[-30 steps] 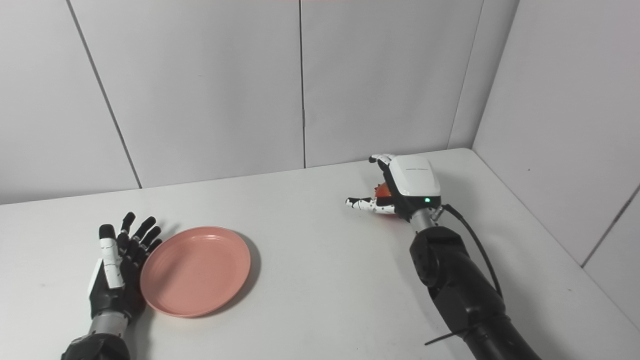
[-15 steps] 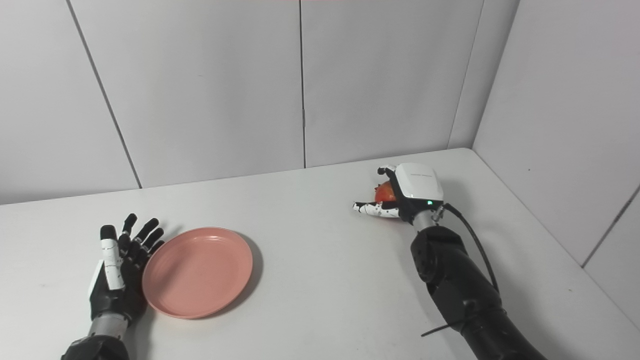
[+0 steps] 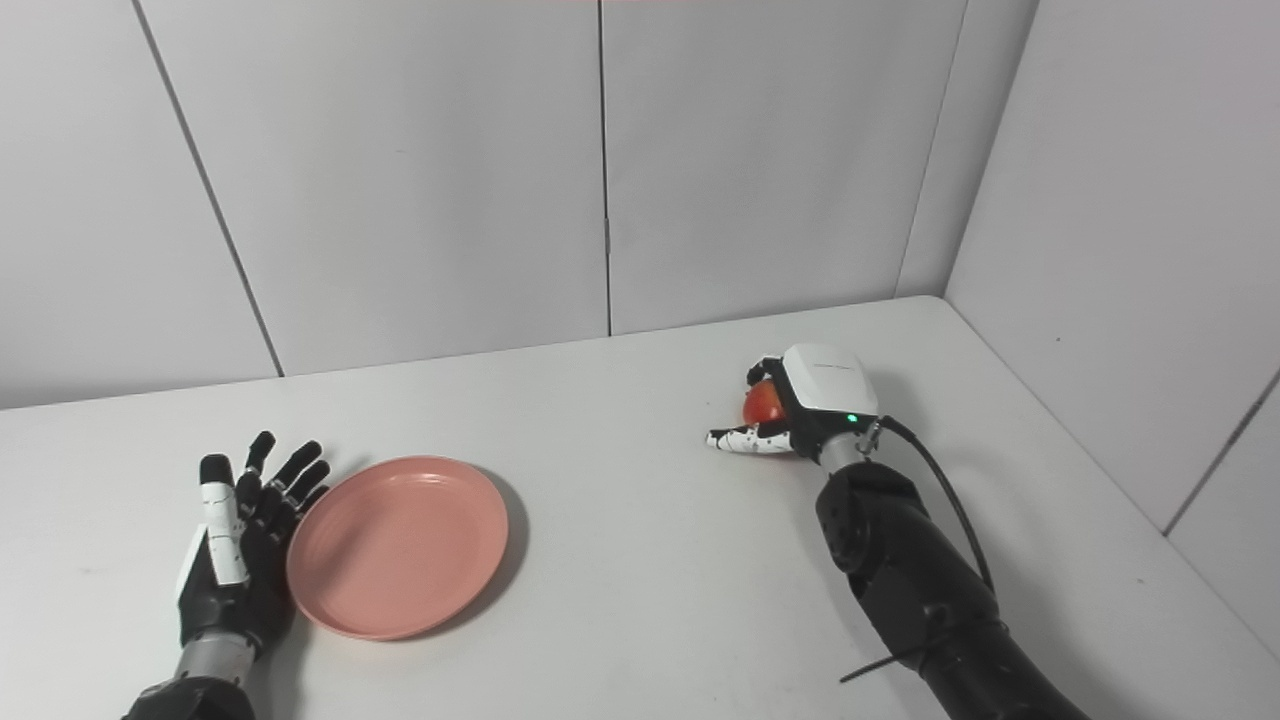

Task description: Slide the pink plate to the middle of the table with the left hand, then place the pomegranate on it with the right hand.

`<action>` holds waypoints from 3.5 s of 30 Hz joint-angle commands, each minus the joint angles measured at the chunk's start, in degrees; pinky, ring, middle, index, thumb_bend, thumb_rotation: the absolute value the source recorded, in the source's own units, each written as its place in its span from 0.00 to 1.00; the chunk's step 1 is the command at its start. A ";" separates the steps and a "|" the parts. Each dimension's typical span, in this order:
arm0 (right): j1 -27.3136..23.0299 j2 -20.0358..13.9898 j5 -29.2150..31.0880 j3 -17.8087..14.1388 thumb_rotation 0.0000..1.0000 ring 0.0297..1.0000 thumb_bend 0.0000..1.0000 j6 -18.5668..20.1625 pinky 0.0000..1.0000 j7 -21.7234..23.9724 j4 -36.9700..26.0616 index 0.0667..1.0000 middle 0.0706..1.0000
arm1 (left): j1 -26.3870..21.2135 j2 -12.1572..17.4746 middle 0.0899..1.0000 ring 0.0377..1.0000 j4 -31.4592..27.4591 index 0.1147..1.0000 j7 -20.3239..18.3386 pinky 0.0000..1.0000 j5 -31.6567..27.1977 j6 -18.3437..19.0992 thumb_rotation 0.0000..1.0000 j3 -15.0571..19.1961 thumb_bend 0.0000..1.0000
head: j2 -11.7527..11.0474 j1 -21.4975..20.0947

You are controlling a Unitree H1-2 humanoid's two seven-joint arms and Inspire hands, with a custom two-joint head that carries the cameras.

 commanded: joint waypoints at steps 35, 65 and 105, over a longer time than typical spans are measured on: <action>-2.13 0.33 6.35 0.47 0.13 0.23 0.51 -0.76 0.19 7.31 -18.13 0.44 0.28 | -0.11 -1.39 0.86 0.89 -1.66 1.00 0.98 0.90 0.79 1.67 0.95 -1.32 0.91 | 0.83 4.20; -1.68 15.49 6.39 3.62 0.15 0.24 0.51 -0.28 0.20 15.04 -31.56 0.44 0.30 | 0.32 -4.84 0.82 0.86 -3.00 1.00 4.29 0.84 5.35 1.81 0.98 -4.91 0.90 | 1.12 14.65; -4.95 20.10 5.52 12.15 0.15 0.26 0.51 -3.48 0.23 14.50 -17.87 0.44 0.31 | -0.14 -5.91 0.81 0.86 -2.42 1.00 4.29 0.84 5.04 1.53 0.98 -5.32 0.89 | 1.58 19.74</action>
